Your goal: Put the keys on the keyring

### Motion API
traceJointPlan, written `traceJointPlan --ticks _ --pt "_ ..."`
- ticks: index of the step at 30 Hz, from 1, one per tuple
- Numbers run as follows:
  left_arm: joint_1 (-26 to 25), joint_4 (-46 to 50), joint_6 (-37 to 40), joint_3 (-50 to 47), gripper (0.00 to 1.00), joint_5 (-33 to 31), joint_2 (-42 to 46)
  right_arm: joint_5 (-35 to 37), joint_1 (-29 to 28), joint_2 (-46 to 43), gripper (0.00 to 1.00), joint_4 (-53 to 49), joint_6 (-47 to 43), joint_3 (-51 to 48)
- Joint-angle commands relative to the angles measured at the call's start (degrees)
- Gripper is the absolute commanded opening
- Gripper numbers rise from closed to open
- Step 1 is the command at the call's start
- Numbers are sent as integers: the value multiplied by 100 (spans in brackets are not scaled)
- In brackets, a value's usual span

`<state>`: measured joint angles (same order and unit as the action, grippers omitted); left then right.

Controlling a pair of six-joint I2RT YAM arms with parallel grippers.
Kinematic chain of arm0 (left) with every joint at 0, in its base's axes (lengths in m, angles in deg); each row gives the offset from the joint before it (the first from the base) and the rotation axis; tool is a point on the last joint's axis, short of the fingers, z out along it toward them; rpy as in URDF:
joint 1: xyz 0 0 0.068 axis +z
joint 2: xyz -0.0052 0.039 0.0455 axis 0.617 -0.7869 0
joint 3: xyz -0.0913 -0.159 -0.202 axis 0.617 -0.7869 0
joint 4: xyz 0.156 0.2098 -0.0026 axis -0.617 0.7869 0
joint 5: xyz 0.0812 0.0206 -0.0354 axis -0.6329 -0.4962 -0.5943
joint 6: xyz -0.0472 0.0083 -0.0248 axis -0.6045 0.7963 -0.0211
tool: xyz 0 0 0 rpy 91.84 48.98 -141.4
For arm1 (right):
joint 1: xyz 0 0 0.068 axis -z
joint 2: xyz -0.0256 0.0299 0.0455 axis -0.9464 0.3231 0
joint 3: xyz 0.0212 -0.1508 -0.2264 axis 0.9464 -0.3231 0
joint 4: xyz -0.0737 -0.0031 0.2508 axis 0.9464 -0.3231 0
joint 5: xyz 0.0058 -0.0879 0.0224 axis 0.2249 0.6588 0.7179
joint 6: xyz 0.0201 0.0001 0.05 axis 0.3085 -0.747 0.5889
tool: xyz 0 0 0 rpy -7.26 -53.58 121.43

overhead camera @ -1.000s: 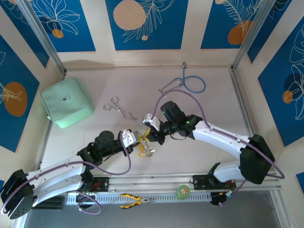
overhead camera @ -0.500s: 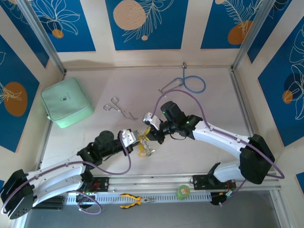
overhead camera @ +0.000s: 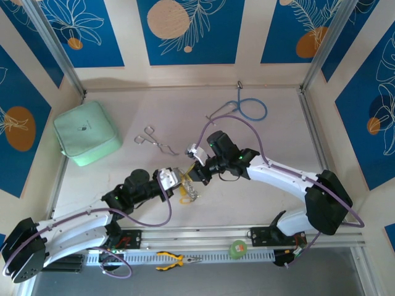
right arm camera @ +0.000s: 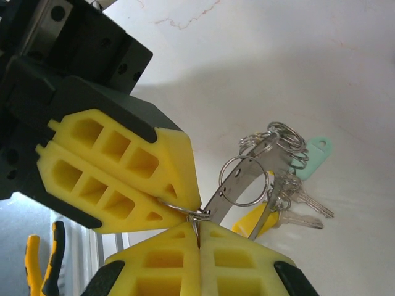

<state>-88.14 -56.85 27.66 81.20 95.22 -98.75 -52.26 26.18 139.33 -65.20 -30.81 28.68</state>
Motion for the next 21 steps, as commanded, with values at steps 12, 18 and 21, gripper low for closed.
traceJointPlan --ticks 12,18,21 --pt "-207 -97 510 91 0 435 -56 182 310 269 0 465 838 -29" --pt "-234 -48 617 91 0 443 -23 151 366 312 0 432 921 5" --pt "-247 -37 648 80 0 440 5 151 408 331 0 401 997 15"
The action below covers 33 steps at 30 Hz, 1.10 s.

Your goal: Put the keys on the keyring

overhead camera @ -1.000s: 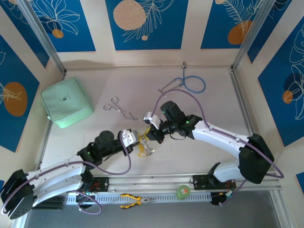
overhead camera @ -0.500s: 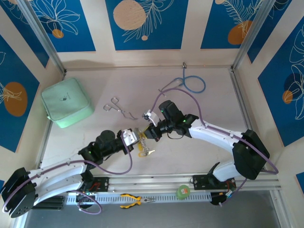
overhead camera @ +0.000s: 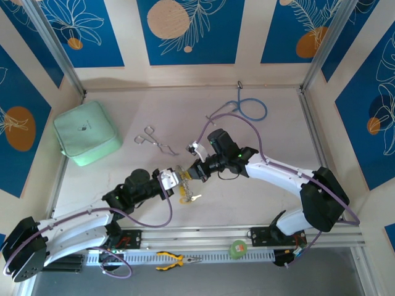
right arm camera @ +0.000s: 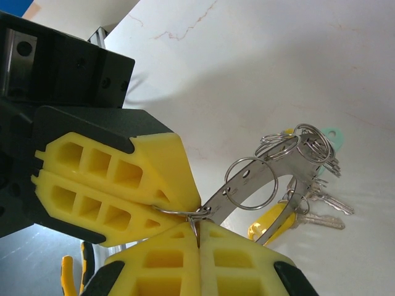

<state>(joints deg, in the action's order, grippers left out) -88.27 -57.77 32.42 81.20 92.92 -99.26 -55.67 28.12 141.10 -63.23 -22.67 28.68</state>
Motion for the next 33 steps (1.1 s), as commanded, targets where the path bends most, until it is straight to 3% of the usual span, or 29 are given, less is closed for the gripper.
traceJointPlan --ticks 1,25,33 --pt "-230 57 189 75 0 666 65 475 231 163 0 181 201 28" --pt "-291 -22 406 -5 0 652 163 58 444 568 0 -670 539 610" --pt "-315 -448 133 -149 0 279 144 17 409 480 0 -810 299 542"
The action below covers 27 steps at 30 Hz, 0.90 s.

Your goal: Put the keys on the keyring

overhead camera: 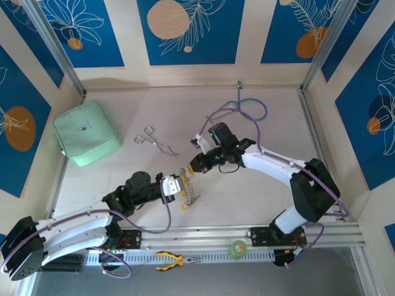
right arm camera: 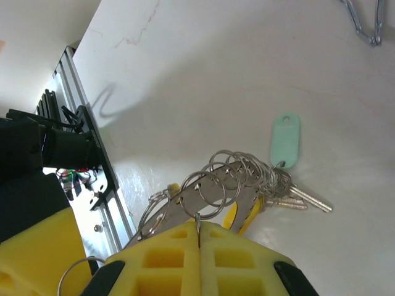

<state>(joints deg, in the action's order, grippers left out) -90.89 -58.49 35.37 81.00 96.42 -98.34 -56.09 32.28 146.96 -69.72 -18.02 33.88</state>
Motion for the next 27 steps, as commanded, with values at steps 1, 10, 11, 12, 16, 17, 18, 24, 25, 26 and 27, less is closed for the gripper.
traceJointPlan --ticks 1,10,11,12,16,17,18,24,25,26,27 --pt "-50 -465 -288 -160 0 -173 52 145 12 -198 0 -137 -231 -30" --pt "-50 -170 -2432 -117 0 -693 310 1804 -443 -1431 0 472 -2694 -925" --pt "-55 -27 -2783 -60 0 -800 347 1921 -477 -1559 0 558 -2964 -992" --pt "-51 122 -3009 -15 0 -809 401 2046 -549 -1697 0 674 -3284 -1087" --pt "-38 316 -3724 -20 0 -729 702 2247 -739 -2092 0 1019 -4575 -1312" --pt "-39 379 -3848 -6 0 -715 770 2222 -776 -2157 0 1081 -4887 -1334" --pt "-44 432 -3924 -4 0 -689 834 2192 -831 -2202 0 1134 -5179 -1363" --pt "-20 332 -4131 -30 0 -417 948 2220 -1262 -2194 0 1043 -6300 -1251" --pt "-20 295 -4131 -36 0 -383 924 2195 -1311 -2165 0 976 -6341 -1192" --pt "-14 266 -4118 -31 0 -354 895 2186 -1363 -2140 0 899 -6405 -1147" --pt "-4 260 -4098 -30 0 -353 864 2192 -1414 -2109 0 844 -6482 -1121"
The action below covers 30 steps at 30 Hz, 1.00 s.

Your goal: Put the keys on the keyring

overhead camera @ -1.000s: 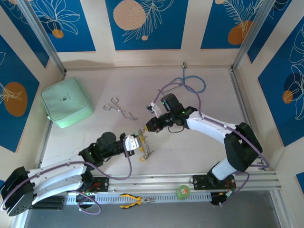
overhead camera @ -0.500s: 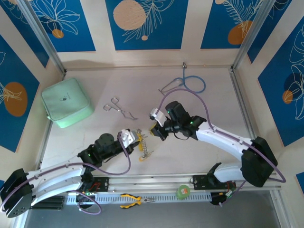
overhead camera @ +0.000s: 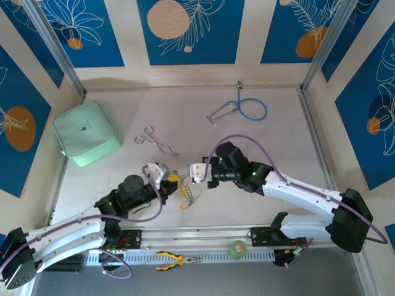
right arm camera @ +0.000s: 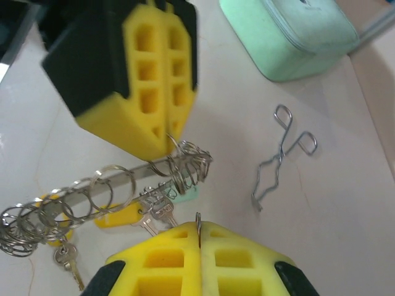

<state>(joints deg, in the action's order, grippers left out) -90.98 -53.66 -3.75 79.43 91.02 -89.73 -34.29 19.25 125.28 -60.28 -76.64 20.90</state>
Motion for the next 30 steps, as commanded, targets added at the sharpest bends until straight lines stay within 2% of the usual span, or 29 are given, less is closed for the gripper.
traceJointPlan --ticks 1,11,30 --pt "16 -250 -179 115 0 196 -31 29 -148 77 0 -125 -679 189" --pt "63 -450 -106 128 0 370 -248 248 -404 391 0 97 -768 284" --pt "76 -520 -111 137 0 486 -229 649 -537 631 0 443 -868 196"
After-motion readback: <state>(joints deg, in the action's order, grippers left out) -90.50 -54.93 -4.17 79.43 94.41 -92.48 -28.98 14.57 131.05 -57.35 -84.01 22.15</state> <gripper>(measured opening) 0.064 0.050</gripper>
